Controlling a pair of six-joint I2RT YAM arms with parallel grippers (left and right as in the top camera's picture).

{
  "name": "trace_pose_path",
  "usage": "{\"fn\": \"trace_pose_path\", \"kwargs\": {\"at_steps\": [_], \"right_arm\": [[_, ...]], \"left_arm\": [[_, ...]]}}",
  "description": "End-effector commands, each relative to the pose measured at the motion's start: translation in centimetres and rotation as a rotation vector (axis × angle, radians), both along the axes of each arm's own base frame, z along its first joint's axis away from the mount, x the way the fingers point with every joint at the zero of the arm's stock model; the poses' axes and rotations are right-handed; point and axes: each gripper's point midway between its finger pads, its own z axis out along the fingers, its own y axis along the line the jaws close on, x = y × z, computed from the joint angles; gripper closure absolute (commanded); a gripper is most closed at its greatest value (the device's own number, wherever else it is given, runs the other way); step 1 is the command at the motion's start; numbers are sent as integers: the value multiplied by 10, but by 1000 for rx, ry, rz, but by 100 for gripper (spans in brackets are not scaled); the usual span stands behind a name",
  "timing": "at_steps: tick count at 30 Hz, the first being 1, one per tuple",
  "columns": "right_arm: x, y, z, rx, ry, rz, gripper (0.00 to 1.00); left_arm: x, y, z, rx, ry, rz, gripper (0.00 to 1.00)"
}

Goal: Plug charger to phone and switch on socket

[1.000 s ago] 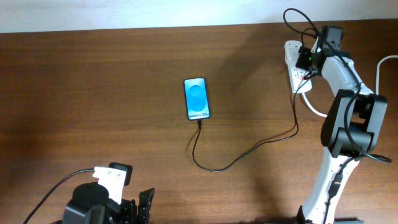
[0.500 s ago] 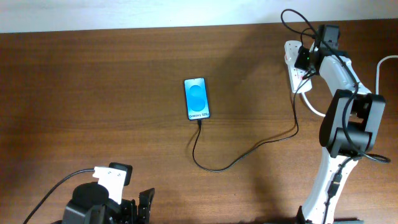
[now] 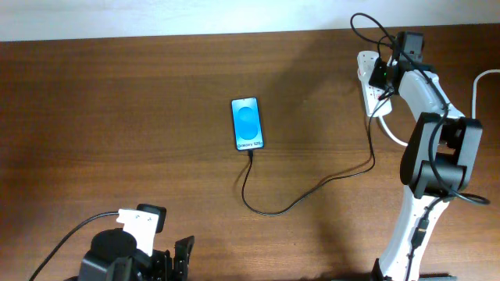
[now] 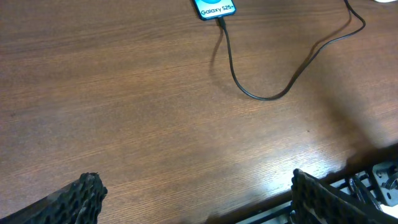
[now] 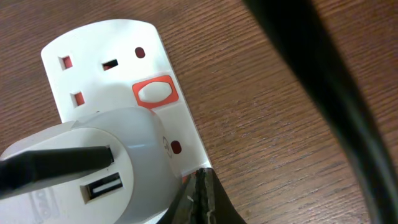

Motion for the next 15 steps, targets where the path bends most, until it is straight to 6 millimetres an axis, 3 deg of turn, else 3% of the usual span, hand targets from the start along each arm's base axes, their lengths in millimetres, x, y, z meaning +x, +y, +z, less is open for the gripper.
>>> {"fn": "trace_pose_path", "kwargs": {"at_steps": [1, 15], "right_arm": [[-14, 91, -47, 157, 103, 193, 96], [-6, 128, -42, 193, 67, 275, 96]], "left_arm": [[0, 1, 0, 7, -6, -6, 1], [0, 1, 0, 7, -6, -6, 1]]}}
